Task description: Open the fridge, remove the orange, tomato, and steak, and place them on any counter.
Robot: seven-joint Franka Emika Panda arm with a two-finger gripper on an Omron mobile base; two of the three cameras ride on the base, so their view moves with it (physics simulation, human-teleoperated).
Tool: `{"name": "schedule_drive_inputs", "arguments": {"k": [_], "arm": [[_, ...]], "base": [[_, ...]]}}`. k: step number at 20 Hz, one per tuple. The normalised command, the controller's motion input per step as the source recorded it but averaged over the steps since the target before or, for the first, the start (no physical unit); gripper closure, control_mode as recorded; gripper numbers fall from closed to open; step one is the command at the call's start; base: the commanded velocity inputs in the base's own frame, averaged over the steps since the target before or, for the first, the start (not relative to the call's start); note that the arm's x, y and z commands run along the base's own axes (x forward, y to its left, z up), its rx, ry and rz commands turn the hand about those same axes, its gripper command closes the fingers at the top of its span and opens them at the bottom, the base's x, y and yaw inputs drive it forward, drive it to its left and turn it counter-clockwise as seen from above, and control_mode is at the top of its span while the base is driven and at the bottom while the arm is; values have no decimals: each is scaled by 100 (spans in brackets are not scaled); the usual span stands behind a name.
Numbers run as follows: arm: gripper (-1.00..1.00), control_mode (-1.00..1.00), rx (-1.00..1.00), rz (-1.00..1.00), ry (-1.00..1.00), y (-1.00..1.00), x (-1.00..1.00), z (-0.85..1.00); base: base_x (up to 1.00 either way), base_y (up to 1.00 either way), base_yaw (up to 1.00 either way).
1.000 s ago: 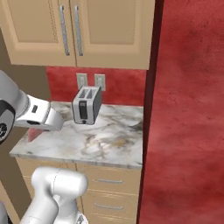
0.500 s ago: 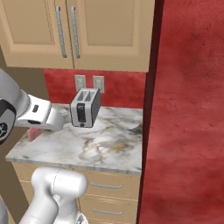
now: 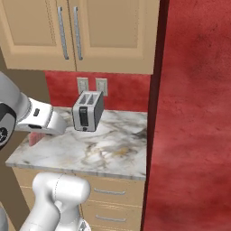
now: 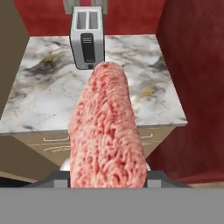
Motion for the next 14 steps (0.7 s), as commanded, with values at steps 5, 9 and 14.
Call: {"name": "schedule_drive_inputs", "arguments": {"k": [5, 9, 14], "arm": [[100, -100, 0, 2, 13, 0, 20, -31], [100, -100, 1, 5, 21, 0, 37, -95], [100, -100, 0, 1, 7, 0, 32, -92]], "base": [[23, 0, 0], [0, 0, 0], [0, 0, 0]]}}
